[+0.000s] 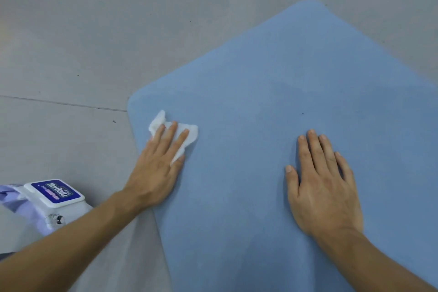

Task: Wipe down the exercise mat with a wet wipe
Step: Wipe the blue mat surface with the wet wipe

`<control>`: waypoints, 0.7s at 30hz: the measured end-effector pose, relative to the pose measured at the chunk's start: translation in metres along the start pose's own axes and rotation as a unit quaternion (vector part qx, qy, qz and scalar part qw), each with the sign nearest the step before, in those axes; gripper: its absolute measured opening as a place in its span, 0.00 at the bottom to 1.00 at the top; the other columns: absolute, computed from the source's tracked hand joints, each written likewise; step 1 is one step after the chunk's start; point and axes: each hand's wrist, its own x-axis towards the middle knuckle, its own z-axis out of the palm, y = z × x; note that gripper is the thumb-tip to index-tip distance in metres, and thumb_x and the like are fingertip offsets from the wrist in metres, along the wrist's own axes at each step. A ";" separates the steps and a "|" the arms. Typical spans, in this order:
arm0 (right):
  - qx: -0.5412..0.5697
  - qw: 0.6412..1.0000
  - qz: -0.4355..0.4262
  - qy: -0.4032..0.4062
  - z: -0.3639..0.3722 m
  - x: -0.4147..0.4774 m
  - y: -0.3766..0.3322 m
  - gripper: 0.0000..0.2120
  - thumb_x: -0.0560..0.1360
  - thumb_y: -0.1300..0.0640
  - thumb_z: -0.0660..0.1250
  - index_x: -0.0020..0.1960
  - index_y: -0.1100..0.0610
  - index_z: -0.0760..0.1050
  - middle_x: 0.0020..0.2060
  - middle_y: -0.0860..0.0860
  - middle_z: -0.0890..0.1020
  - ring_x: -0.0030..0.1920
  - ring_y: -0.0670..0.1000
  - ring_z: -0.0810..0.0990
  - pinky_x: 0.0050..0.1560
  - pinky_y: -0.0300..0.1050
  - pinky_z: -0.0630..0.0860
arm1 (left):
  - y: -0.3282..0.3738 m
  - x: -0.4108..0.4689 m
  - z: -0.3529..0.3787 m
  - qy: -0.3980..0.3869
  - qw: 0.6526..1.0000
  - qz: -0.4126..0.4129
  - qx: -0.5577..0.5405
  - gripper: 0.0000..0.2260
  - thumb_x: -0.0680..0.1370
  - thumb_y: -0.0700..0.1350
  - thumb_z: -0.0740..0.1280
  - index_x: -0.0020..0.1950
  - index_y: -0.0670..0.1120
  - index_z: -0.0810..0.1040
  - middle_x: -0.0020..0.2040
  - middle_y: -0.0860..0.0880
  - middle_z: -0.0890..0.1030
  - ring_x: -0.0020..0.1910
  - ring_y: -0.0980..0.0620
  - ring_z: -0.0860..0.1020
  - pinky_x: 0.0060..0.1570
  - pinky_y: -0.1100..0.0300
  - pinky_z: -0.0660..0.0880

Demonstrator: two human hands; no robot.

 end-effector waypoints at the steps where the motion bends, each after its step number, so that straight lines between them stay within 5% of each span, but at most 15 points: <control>1: -0.001 1.000 0.000 -0.001 0.000 0.000 0.000 0.32 0.83 0.43 0.44 0.83 0.57 0.54 0.83 0.51 0.53 0.83 0.50 0.49 0.81 0.54 0.52 | 0.013 -0.008 0.003 -0.008 1.000 0.025 0.005 0.27 0.83 0.59 0.41 0.82 0.57 0.44 0.84 0.55 0.43 0.83 0.51 0.40 0.81 0.45 0.49; 10: -0.008 1.000 -0.002 -0.003 0.000 -0.001 0.001 0.33 0.83 0.43 0.41 0.84 0.56 0.52 0.83 0.51 0.52 0.83 0.50 0.48 0.81 0.54 0.52 | 0.062 -0.024 0.020 0.006 0.990 0.139 0.039 0.25 0.86 0.54 0.46 0.84 0.55 0.54 0.85 0.53 0.48 0.83 0.50 0.43 0.81 0.53 0.45; 17: -0.010 1.000 -0.004 0.011 0.003 -0.001 0.001 0.32 0.83 0.43 0.42 0.83 0.56 0.53 0.83 0.51 0.53 0.83 0.50 0.49 0.81 0.53 0.51 | -0.010 0.029 -0.001 0.052 0.996 -0.069 -0.004 0.23 0.87 0.52 0.48 0.84 0.53 0.54 0.85 0.48 0.49 0.84 0.45 0.46 0.81 0.48 0.45; 21: -0.009 1.000 -0.004 0.004 0.002 0.000 0.001 0.32 0.83 0.43 0.42 0.83 0.56 0.53 0.83 0.51 0.53 0.83 0.51 0.49 0.81 0.54 0.53 | -0.006 0.026 0.004 0.047 0.996 -0.074 -0.007 0.24 0.87 0.52 0.48 0.84 0.54 0.52 0.85 0.50 0.48 0.83 0.46 0.45 0.81 0.47 0.45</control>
